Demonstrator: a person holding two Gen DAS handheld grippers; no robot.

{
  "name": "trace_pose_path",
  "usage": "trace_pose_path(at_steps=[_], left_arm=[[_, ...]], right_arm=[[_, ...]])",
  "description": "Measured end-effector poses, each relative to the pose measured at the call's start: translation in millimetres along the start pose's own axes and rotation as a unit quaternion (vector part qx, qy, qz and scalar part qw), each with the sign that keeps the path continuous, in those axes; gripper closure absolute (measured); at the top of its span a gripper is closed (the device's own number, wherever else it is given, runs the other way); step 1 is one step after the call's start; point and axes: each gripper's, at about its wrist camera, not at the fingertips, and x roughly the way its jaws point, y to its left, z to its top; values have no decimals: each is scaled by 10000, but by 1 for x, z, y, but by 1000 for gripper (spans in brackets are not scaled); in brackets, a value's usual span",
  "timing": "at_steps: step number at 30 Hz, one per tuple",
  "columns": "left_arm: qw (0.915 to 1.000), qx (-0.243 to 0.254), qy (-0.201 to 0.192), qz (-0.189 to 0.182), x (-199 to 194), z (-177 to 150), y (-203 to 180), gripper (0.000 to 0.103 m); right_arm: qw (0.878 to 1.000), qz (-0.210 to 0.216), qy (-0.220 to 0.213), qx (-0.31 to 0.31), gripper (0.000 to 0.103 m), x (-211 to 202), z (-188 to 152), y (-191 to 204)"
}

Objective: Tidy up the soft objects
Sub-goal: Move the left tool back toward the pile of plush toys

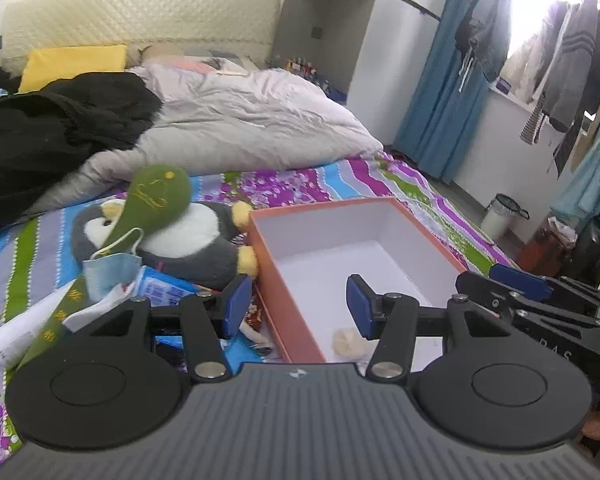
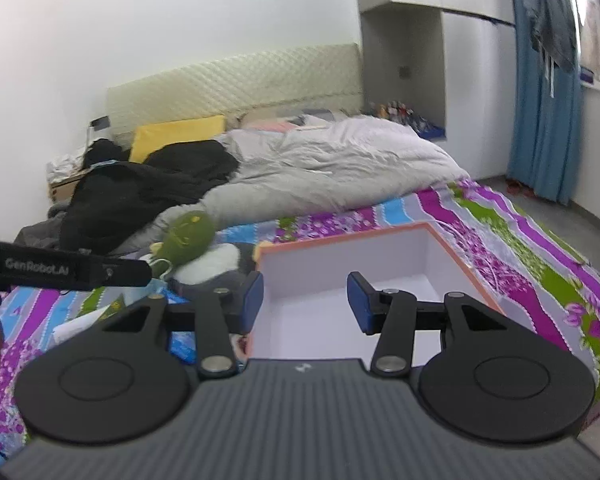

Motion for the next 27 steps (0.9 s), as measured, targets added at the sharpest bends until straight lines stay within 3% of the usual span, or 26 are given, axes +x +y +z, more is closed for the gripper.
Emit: trace_pose_path(at_steps=[6, 11, 27], left_arm=[[9999, -105, -81, -1, -25, -15, 19, 43], [9996, -51, -119, 234, -35, -28, 32, 39], [9960, -445, 284, 717, -47, -86, 91, 37]], right_arm=[[9997, 206, -8, -119, 54, -4, -9, 26], [9990, 398, 111, -152, 54, 2, -23, 52], [9958, 662, 633, 29, 54, 13, -80, 103]])
